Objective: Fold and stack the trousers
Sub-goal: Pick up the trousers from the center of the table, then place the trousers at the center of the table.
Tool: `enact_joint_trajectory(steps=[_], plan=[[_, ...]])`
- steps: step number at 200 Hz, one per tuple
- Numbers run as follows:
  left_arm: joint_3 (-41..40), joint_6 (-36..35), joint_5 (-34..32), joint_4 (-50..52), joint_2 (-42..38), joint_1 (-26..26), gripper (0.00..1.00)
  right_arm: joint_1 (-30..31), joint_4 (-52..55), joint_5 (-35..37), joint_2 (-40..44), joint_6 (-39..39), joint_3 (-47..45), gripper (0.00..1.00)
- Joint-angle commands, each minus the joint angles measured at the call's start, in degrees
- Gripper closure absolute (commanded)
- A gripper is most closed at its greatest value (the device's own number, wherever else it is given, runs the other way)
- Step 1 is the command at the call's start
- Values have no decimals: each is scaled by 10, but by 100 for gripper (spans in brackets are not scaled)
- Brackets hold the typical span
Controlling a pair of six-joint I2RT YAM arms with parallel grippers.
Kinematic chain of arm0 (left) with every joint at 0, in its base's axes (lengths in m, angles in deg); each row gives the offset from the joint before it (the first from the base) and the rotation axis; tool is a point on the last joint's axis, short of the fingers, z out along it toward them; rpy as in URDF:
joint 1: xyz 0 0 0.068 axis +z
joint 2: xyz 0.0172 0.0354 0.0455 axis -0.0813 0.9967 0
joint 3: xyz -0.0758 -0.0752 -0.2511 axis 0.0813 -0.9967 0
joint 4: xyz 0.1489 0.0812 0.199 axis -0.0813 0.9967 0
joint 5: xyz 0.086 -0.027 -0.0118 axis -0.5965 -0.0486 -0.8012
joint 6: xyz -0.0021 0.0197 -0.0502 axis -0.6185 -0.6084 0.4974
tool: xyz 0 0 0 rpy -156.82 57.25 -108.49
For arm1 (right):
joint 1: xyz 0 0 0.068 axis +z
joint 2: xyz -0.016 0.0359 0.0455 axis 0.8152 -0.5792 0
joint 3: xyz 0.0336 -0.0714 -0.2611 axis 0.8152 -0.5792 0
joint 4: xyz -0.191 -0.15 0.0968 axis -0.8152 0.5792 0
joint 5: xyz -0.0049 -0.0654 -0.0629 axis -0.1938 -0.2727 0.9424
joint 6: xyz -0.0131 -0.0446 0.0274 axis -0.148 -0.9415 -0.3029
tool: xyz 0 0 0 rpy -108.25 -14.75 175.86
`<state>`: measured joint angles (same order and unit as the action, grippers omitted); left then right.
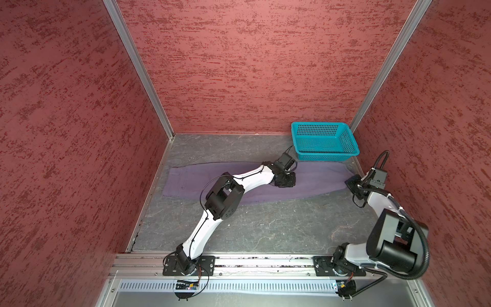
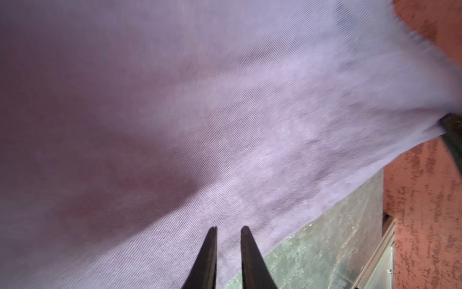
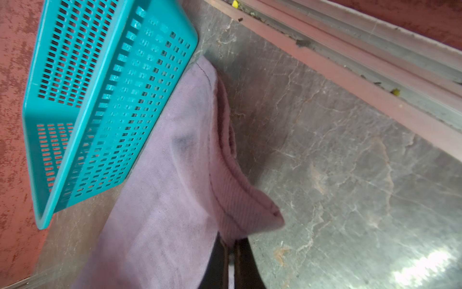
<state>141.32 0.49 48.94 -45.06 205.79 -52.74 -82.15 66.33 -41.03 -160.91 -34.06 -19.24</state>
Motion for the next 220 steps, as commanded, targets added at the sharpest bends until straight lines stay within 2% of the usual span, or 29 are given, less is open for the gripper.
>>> enact_joint_trajectory(steps=[1, 74, 85, 96, 110, 123, 135, 147, 162, 188, 213, 220], plan=[[4, 13, 16, 10, 18, -2, 80, -5, -44, -8, 3, 16, -11, 100], [-105, 30, 24, -31, -19, 22, 81, -23, -45, -19, 9, 62, -55, 100], [-131, 39, 35, -47, -39, 31, 81, -43, -37, -21, 10, 64, -56, 100], [-169, 50, 47, -73, -71, 45, 78, -49, -26, -20, 13, 63, -56, 84], [-210, 55, 58, -93, -117, 68, 65, -55, -23, -19, 18, 65, -60, 75], [-240, 56, 67, -89, -163, 98, 54, -63, -29, -27, 23, 76, -68, 62], [-279, 56, 70, -93, -213, 127, 51, -65, -36, -36, 27, 84, -73, 49], [-324, 55, 65, -96, -268, 162, 49, -65, -38, -41, 31, 85, -75, 44], [-379, 50, 50, -83, -339, 207, 49, -65, -34, -42, 39, 75, -77, 43], [-477, 46, -16, -51, -452, 288, 47, -64, -23, -34, 76, 48, -88, 44], [-536, 39, -47, -11, -516, 366, 28, -64, -14, -36, 116, 29, -100, 45], [-545, 34, -59, 2, -528, 384, 25, -64, -13, -41, 125, 25, -102, 45]])
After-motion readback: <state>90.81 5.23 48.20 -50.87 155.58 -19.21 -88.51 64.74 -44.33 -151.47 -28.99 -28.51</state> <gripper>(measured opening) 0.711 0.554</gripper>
